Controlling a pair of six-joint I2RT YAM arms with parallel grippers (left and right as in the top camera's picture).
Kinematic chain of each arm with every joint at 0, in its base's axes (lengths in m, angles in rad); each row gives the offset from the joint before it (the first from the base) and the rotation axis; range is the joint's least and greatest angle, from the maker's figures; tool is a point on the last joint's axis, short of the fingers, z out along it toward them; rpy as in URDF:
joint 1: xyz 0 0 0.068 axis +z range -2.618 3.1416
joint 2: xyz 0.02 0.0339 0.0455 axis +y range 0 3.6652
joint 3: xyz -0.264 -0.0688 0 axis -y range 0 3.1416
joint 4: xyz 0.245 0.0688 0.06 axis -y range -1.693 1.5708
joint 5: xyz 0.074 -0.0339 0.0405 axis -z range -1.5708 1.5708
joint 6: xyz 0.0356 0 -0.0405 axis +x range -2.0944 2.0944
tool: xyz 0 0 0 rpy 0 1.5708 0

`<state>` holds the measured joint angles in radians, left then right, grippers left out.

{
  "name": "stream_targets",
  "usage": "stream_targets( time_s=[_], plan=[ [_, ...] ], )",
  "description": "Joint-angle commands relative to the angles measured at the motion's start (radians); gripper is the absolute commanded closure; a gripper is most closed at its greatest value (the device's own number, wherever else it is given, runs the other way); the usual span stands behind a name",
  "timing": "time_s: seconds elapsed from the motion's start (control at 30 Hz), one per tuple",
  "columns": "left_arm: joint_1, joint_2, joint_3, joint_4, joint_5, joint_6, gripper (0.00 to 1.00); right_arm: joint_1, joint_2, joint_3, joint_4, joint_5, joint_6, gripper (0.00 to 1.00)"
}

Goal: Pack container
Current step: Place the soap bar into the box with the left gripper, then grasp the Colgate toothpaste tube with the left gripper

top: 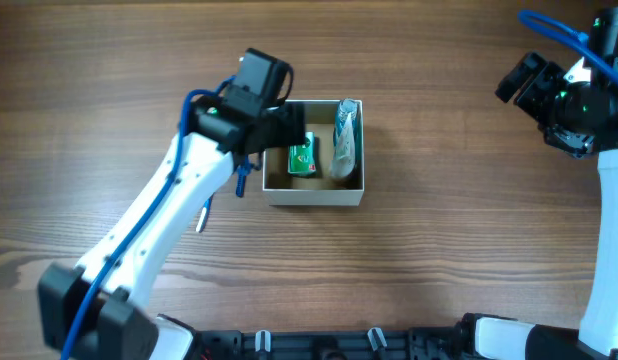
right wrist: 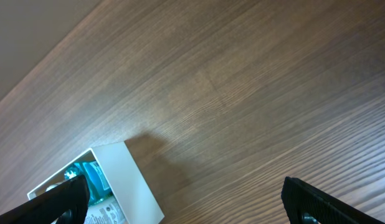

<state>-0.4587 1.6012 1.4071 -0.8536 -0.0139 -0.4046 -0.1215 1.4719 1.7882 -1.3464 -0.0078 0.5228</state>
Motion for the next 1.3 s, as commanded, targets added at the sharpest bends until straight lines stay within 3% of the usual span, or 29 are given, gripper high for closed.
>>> stream_targets(
  time_s=[0.0, 0.17, 0.3, 0.4, 0.47, 0.57, 0.67, 0.9, 1.1, 1.2, 1.27],
  plan=[
    [0.063, -0.059, 0.005, -0.164, -0.261, 0.063, 0.15, -0.004, 0.008, -0.004, 0.000, -0.009, 0.001, 0.00],
    [0.286, -0.007, -0.132, -0.203, -0.195, 0.059, 0.12, -0.004, 0.008, -0.004, 0.000, -0.009, 0.001, 0.00],
    [0.430, 0.074, -0.239, -0.058, -0.083, 0.129, 0.14, -0.004, 0.008, -0.004, 0.000, -0.009, 0.001, 0.00],
    [0.488, 0.143, -0.246, 0.013, 0.006, 0.200, 0.21, -0.004, 0.008, -0.004, 0.000, -0.009, 0.001, 0.00],
    [0.501, 0.184, -0.246, 0.064, 0.011, 0.221, 0.22, -0.004, 0.008, -0.004, 0.000, -0.009, 0.001, 0.00],
    [0.500, 0.249, -0.246, 0.126, 0.010, 0.269, 0.36, -0.004, 0.008, -0.004, 0.000, -0.009, 0.001, 0.00],
    [0.500, 0.313, -0.246, 0.143, 0.016, 0.270, 0.39, -0.004, 0.008, -0.004, 0.000, -0.009, 0.001, 0.00],
    [0.501, 0.347, -0.246, 0.142, 0.018, 0.269, 0.83, -0.004, 0.008, -0.004, 0.000, -0.009, 0.000, 0.00],
    [0.498, 0.255, -0.200, 0.016, 0.023, 0.266, 0.94, -0.004, 0.008, -0.004, 0.000, -0.009, 0.001, 0.00],
    [0.471, 0.137, -0.132, -0.096, 0.044, 0.240, 0.94, -0.004, 0.008, -0.003, 0.000, -0.009, 0.001, 0.00],
    [0.430, 0.040, -0.092, -0.138, 0.132, 0.240, 0.94, -0.004, 0.008, -0.004, 0.000, -0.009, 0.001, 0.00]
  ],
)
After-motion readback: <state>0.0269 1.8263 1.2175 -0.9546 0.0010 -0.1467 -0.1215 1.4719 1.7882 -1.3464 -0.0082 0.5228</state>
